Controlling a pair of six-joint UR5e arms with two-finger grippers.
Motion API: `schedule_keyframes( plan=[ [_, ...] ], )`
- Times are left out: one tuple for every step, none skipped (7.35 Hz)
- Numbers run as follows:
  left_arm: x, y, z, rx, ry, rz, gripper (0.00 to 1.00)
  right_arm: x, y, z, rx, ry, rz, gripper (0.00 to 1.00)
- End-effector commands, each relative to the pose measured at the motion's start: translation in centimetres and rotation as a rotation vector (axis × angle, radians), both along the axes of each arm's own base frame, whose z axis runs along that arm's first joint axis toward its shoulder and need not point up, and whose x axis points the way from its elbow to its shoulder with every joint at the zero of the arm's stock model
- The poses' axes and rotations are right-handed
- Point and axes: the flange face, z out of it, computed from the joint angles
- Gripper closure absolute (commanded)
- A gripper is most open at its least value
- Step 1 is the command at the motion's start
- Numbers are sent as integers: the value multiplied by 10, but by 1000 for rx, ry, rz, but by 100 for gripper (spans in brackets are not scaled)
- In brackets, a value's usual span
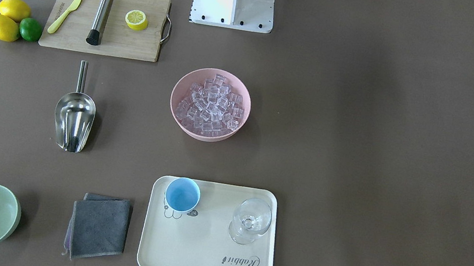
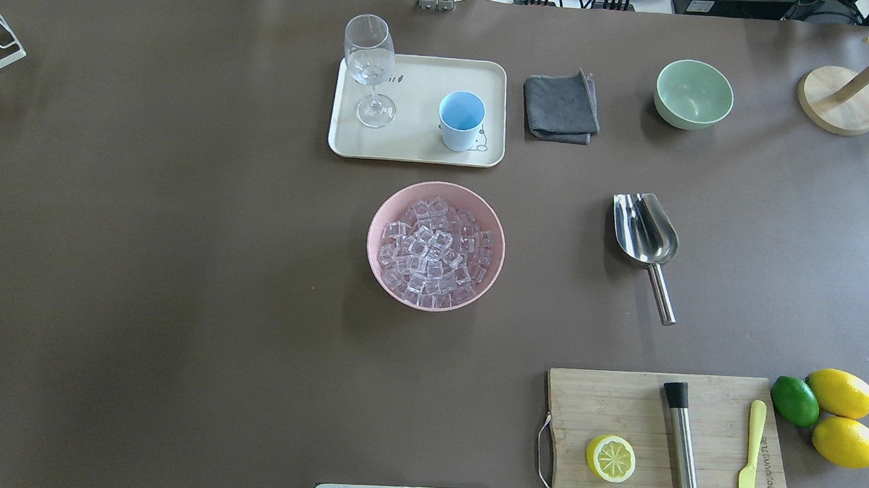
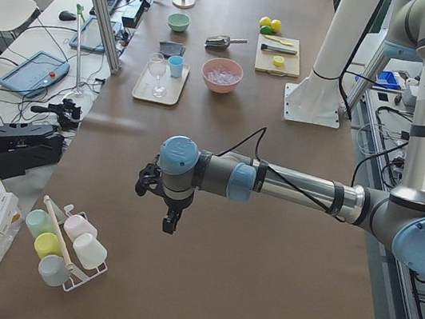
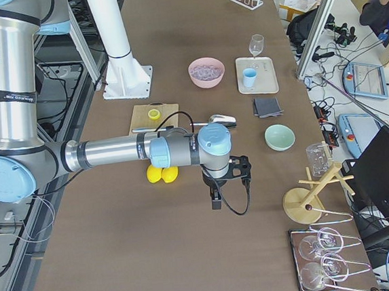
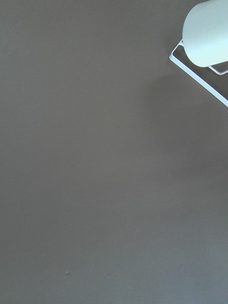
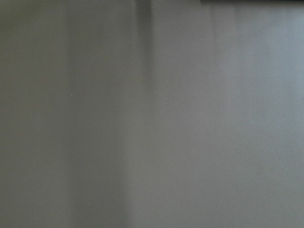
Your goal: Put ice in cup with scoop
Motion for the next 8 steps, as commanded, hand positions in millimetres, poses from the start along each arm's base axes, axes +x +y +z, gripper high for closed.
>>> schedule_keyframes(
  plan=[
    [-1, 0, 1, -1, -1, -2, 2, -13, -1, -46, 43, -53, 11, 0],
    [0, -1, 1, 0, -1, -2, 2, -42, -4, -75, 69, -60, -23, 0],
    [0, 1, 7, -10, 6, 0, 2, -71, -3, -97, 82, -70, -54, 1],
    [2, -3, 12, -20, 27, 3, 2, -99, -9, -127, 77, -87, -48, 1],
    [3, -4, 14, -28, 44, 5, 2, -135, -5, -155, 53, -98, -51, 0],
    [4, -10, -21, 42, 47, 7, 2, -159, 1, -169, 56, -91, -73, 0],
    [7, -15, -54, 108, 59, 17, 2, -186, 6, -178, 14, -98, -79, 0],
    [14, -28, -75, 144, 120, 32, 2, -216, 9, -182, -12, -100, -110, 0]
  ],
)
